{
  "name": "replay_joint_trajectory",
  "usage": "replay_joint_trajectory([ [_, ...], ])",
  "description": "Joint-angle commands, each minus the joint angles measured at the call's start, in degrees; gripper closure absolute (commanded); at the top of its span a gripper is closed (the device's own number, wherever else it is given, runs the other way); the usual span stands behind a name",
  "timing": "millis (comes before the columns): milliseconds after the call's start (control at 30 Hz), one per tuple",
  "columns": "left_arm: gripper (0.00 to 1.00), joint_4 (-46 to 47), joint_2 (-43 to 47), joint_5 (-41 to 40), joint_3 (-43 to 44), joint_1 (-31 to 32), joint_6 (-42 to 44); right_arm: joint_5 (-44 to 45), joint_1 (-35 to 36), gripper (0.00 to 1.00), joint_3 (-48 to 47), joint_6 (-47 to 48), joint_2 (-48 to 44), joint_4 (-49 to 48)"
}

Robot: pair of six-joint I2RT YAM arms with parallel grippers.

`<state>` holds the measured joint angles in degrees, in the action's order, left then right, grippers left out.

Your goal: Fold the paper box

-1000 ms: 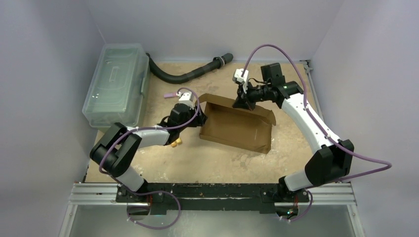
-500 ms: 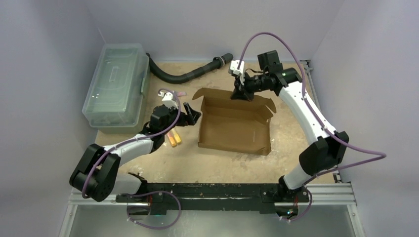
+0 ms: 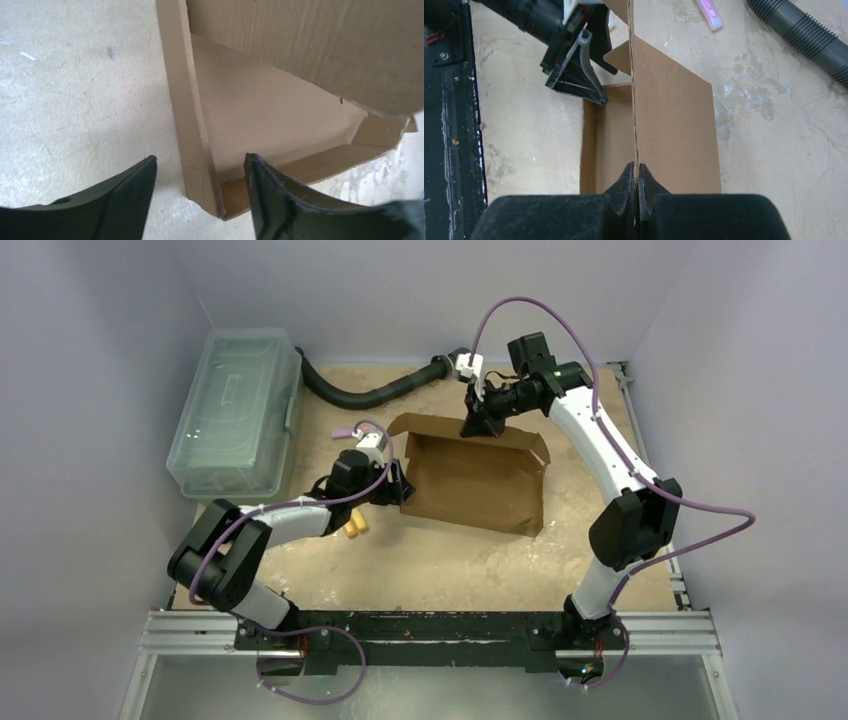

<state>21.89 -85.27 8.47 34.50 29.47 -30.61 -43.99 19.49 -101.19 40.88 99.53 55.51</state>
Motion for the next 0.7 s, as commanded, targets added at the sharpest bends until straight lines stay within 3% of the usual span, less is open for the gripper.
replay_joint_trajectory([
  [0, 0.45, -2.1, -4.1, -2.6, 4.4, 1.1, 1.8, -0.2, 0.0, 1.00, -4.4, -1.7, 0.5, 0.6],
  [267, 1.00, -3.4, -7.8, -7.3, 6.8, 1.9, 1.4, 2.9, 0.1, 1.00, -4.0, -7.7, -0.8, -4.1],
  [433, 1.00, -8.1, -7.3, -13.0, 8.5, 4.6, 3.3, 12.5, -0.9, 1.00, -3.2, -17.9, -0.5, -13.1],
  [667, 1.00, -14.0, -5.2, -19.1, 9.4, 6.7, 4.4, 13.9, -5.1, 1.00, -7.0, -22.5, 2.1, -15.0],
])
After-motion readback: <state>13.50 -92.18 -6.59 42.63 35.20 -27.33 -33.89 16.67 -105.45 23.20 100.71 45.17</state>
